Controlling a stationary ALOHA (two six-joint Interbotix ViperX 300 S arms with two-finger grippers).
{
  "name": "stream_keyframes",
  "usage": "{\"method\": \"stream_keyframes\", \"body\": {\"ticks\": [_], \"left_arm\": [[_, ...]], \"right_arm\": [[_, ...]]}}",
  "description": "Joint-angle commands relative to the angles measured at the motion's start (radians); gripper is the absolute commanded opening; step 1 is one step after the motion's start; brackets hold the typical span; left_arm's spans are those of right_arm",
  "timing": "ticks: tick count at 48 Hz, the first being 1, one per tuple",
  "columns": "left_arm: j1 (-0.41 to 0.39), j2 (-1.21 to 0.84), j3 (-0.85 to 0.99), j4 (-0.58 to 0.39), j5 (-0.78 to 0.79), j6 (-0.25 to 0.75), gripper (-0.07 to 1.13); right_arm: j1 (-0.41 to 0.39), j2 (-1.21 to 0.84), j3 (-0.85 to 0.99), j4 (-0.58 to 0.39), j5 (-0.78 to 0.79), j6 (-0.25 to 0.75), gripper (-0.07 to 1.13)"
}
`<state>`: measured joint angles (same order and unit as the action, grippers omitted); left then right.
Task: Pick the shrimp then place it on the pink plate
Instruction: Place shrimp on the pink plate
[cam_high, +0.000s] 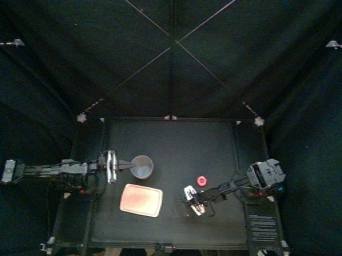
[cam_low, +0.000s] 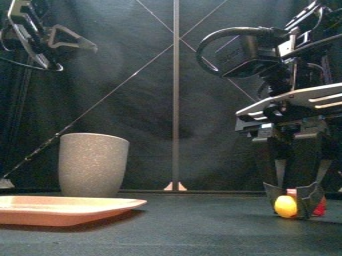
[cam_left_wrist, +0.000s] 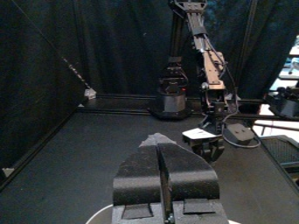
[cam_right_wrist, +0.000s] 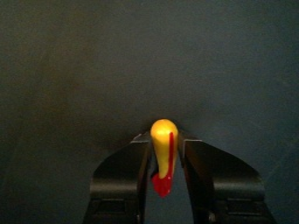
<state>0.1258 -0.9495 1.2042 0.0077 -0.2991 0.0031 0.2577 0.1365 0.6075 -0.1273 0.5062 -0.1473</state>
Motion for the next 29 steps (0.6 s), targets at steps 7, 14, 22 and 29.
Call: {"method": "stream_keyframes", "body": {"ticks": [7, 14, 22, 29], "left_arm": [[0.002, 0.003, -0.014, 0.002, -0.009, 0.0, 0.1], [0.003, 0.003, -0.011, 0.002, -0.009, 0.0, 0.1], [0.005, 0.003, -0.003, 0.002, -0.009, 0.002, 0.1], [0.015, 0.003, 0.003, 0.002, -0.008, 0.002, 0.1]], "right_arm": [[-0.008, -0.026, -0.04, -0.012, 0.0, 0.008, 0.6], [-0.02, -0.051, -0.129, -0.014, -0.009, 0.014, 0.6], [-0.054, -0.034, -0.255, -0.005, -0.086, 0.018, 0.6], [-0.091, 0.046, -0.377, 0.035, -0.215, 0.017, 0.6]]}}
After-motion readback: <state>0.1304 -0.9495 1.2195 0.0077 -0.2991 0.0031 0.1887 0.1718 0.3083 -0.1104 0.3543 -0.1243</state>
